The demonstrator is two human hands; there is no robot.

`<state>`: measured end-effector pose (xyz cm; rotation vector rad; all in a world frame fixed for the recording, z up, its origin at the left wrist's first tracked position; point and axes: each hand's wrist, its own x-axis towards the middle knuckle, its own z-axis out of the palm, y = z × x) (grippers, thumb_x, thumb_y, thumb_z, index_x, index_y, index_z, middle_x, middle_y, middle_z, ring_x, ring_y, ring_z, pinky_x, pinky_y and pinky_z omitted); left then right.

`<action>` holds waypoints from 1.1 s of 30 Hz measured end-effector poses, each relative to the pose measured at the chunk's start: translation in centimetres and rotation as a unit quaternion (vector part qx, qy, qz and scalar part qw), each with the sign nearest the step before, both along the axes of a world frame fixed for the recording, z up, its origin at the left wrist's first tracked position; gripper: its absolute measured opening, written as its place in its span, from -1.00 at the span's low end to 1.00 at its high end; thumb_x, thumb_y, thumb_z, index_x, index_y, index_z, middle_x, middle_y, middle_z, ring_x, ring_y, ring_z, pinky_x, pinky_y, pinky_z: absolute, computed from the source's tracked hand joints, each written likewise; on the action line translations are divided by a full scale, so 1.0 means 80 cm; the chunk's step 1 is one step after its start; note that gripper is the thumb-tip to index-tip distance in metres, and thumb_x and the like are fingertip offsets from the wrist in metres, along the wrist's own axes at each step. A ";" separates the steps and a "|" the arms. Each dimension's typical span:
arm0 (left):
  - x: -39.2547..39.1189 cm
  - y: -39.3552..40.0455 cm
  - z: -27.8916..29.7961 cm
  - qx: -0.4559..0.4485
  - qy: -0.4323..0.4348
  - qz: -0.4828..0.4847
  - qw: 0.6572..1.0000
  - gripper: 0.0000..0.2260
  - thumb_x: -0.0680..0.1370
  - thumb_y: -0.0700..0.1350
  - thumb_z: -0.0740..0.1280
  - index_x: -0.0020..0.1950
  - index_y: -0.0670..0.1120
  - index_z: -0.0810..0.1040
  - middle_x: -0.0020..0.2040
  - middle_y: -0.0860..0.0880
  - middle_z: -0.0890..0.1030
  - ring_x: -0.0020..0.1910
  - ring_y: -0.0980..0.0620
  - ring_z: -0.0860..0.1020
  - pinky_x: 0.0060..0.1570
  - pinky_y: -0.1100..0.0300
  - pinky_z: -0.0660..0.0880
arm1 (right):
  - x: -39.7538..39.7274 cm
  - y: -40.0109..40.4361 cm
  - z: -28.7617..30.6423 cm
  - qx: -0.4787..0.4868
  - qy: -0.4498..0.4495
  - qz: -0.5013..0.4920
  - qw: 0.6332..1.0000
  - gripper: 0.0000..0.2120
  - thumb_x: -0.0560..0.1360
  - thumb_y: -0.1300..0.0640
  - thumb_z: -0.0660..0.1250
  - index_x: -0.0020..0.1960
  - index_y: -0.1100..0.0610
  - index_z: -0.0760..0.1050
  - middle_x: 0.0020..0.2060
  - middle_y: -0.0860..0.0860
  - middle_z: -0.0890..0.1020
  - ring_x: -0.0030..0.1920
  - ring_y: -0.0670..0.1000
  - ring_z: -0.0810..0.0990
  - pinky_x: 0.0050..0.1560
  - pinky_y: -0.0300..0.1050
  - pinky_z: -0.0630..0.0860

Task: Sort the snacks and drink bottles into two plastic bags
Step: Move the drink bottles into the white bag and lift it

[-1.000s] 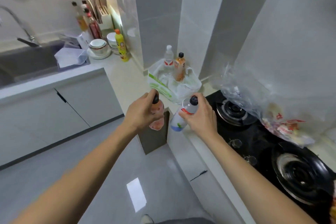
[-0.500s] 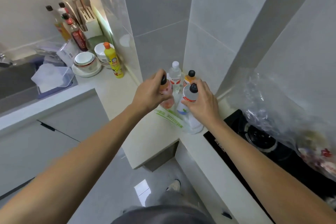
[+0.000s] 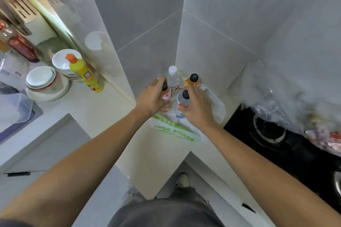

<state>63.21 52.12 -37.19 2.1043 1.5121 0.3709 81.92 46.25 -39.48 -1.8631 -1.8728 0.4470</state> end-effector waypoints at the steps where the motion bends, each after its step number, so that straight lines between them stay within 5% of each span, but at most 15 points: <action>1: -0.004 0.007 -0.005 -0.004 0.000 -0.008 1.000 -0.54 0.42 -0.10 0.52 0.11 0.02 0.27 0.05 -0.04 0.48 -0.06 -0.13 0.47 -0.21 0.02 0.45 | -0.005 0.004 -0.003 -0.006 -0.002 -0.006 1.000 -0.48 0.38 0.07 0.62 0.16 0.03 0.37 0.15 -0.06 0.54 0.19 0.08 0.50 0.00 0.09 0.55; 10: -0.020 0.036 -0.028 -0.007 0.002 -0.090 0.996 -0.57 0.51 -0.05 0.44 0.28 -0.05 0.33 0.18 -0.10 0.48 0.09 -0.19 0.51 -0.06 -0.12 0.56 | -0.049 0.034 -0.009 -0.029 -0.002 -0.086 0.996 -0.47 0.41 0.11 0.57 0.25 -0.01 0.37 0.18 -0.05 0.51 0.16 0.05 0.50 -0.02 0.08 0.58; 18: -0.027 0.046 -0.021 0.020 0.061 -0.148 0.987 -0.50 0.49 -0.10 0.47 0.33 -0.08 0.31 0.20 -0.09 0.42 0.17 -0.14 0.47 -0.05 -0.11 0.58 | -0.064 0.029 -0.001 -0.030 -0.059 -0.105 0.992 -0.43 0.40 0.13 0.56 0.31 0.07 0.37 0.31 0.01 0.43 0.19 0.08 0.49 -0.26 0.08 0.59; 24: -0.034 0.037 -0.010 0.108 0.078 -0.181 0.974 -0.50 0.54 -0.03 0.43 0.40 -0.07 0.33 0.32 -0.12 0.43 0.26 -0.16 0.47 0.00 -0.03 0.57 | -0.065 0.010 0.021 -0.032 -0.095 -0.130 0.986 -0.33 0.43 0.03 0.55 0.45 0.01 0.33 0.38 -0.05 0.38 0.25 0.07 0.42 -0.21 0.07 0.61; 33: 0.007 -0.014 0.038 0.254 -0.039 -0.269 0.928 -0.47 0.61 0.09 0.30 0.50 -0.15 0.40 0.50 -0.15 0.43 0.51 -0.17 0.35 0.33 -0.08 0.44 | -0.025 -0.087 0.068 -0.009 -0.146 -0.193 0.970 -0.41 0.53 -0.07 0.36 0.49 0.12 0.36 0.35 0.06 0.48 0.30 0.14 0.45 0.07 0.16 0.59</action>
